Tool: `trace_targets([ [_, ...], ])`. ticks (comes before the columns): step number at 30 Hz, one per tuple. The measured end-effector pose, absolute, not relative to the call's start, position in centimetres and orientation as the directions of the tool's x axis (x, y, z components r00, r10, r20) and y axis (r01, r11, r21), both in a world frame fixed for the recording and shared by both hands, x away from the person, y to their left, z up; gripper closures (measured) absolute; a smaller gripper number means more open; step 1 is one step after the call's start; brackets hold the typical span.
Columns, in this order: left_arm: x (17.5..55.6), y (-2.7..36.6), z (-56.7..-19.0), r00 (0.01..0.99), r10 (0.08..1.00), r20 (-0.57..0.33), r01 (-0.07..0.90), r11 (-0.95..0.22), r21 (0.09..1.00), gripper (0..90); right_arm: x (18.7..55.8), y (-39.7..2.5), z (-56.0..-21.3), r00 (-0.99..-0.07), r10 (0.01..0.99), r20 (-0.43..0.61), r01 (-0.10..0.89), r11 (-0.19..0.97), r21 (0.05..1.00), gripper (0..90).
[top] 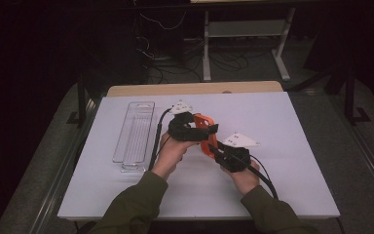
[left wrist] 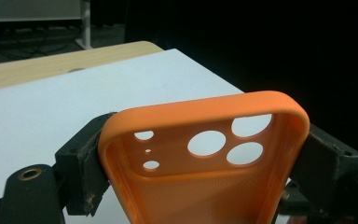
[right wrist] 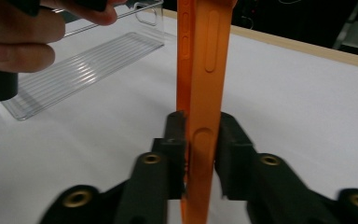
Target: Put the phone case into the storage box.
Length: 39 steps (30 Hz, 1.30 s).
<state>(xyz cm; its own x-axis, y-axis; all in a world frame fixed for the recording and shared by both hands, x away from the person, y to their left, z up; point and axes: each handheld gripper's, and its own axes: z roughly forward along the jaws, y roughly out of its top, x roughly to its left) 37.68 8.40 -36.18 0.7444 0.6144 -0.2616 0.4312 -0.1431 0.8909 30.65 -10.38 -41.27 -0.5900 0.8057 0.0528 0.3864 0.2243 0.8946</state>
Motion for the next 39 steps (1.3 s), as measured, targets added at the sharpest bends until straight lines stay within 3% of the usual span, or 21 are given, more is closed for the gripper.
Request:
trace_targets([
  [11,37.9,9.3,-36.1,0.754,0.614,-0.234,0.415,-0.169,0.894,15.5,30.9,-10.9,-41.1,-0.631,0.772,0.080,0.417,0.250,0.874,46.9],
  [23,37.9,10.1,-36.2,0.761,0.609,-0.224,0.409,-0.183,0.894,15.4,31.5,-12.7,-41.1,-0.665,0.743,0.075,0.438,0.306,0.845,14.0],
  [39,37.8,10.5,-36.0,0.780,0.595,-0.192,0.385,-0.215,0.897,15.3,30.5,-15.5,-41.2,-0.677,0.733,0.067,0.429,0.320,0.845,0.0],
])
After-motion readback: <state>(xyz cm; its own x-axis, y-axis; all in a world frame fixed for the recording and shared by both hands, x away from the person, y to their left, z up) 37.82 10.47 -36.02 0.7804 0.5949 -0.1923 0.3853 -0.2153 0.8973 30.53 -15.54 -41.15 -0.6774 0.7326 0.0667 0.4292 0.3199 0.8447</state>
